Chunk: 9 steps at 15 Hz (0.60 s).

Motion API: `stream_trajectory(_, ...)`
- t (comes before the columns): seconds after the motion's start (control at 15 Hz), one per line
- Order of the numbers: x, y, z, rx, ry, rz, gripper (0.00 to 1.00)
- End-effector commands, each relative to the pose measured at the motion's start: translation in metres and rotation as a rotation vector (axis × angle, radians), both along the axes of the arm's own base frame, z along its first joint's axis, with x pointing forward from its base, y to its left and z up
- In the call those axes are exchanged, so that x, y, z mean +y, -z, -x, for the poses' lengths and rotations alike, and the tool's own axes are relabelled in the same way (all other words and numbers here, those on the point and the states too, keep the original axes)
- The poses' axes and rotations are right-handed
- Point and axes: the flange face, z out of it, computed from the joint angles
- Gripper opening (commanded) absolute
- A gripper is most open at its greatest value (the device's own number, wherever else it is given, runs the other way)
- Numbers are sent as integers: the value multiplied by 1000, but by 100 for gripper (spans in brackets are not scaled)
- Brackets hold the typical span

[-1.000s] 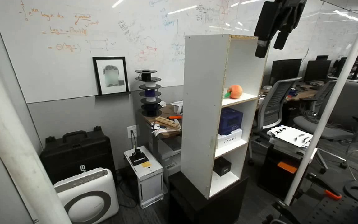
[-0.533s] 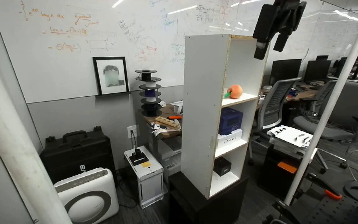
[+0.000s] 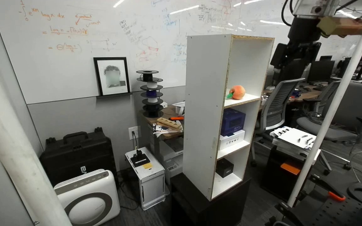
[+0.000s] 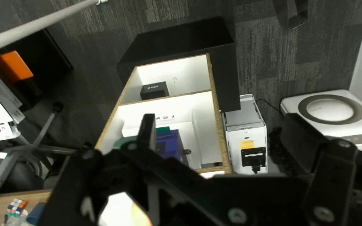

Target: Put the peach plushie on the top of the shelf

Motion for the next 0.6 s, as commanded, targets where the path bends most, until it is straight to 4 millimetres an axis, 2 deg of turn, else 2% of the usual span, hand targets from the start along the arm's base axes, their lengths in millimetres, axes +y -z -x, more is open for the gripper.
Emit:
stream_trajectory(0.0, -75, 19, -10, -52, 93, -39, 100)
stream_trajectory(0.07, -94, 30, -18, -78, 144, -47, 100)
stream_trajectory(0.2, -121, 47, -35, -124, 211, -65, 100)
stream_trajectory(0.33, -136, 60, -56, -175, 241, -63, 100)
stream_trajectory(0.53, -145, 79, -93, -244, 265, -53, 100)
